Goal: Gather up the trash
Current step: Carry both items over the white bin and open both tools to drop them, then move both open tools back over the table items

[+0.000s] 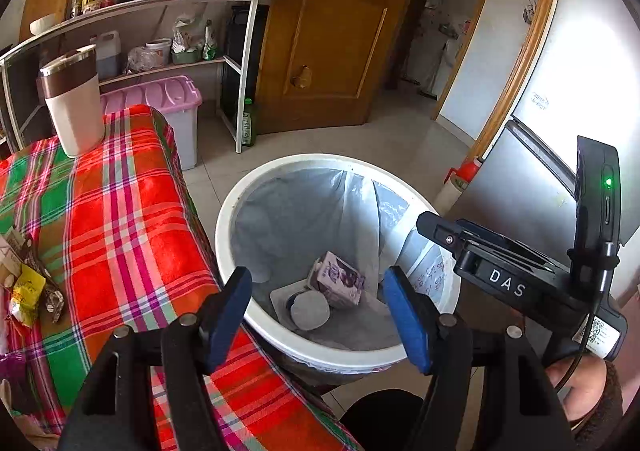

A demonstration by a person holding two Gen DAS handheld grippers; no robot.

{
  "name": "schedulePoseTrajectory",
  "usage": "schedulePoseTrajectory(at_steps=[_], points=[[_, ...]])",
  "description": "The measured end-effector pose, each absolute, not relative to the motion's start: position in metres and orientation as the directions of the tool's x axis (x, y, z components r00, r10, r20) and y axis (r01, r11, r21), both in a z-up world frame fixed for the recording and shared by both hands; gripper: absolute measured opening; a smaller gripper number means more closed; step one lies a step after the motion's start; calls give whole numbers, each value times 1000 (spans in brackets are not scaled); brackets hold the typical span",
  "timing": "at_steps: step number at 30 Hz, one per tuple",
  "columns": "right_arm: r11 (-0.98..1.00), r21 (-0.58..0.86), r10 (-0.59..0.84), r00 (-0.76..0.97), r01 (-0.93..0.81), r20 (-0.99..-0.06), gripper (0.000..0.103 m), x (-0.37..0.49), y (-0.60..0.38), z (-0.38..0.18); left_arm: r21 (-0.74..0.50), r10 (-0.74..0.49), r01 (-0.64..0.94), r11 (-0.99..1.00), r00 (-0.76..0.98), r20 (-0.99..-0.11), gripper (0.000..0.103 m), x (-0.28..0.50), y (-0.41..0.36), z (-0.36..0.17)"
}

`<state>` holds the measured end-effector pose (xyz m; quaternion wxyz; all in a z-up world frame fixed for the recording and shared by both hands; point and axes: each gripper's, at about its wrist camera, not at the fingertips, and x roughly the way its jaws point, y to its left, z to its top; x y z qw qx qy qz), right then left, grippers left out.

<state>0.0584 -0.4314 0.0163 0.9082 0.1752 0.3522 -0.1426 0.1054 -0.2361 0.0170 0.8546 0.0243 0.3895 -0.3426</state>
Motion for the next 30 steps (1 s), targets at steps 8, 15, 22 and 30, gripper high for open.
schedulePoseTrajectory(at_steps=[8,15,22,30], points=[[930,255,-46,772,264,-634,58,48,-392,34,-200,-506,514,834,570,-647,72,85,-168,34],[951,299,123,784,83,-609,58,53,-331,39,-161,-380,362,918,686,-621,73,67,-89,43],[951,303,247,749,-64,-615,58,63,-268,29,-164,-284,233,959,735,-616,75,57,-12,44],[908,300,418,664,-291,-620,58,73,-196,21,-177,-186,92,980,741,-645,75,56,52,25]])
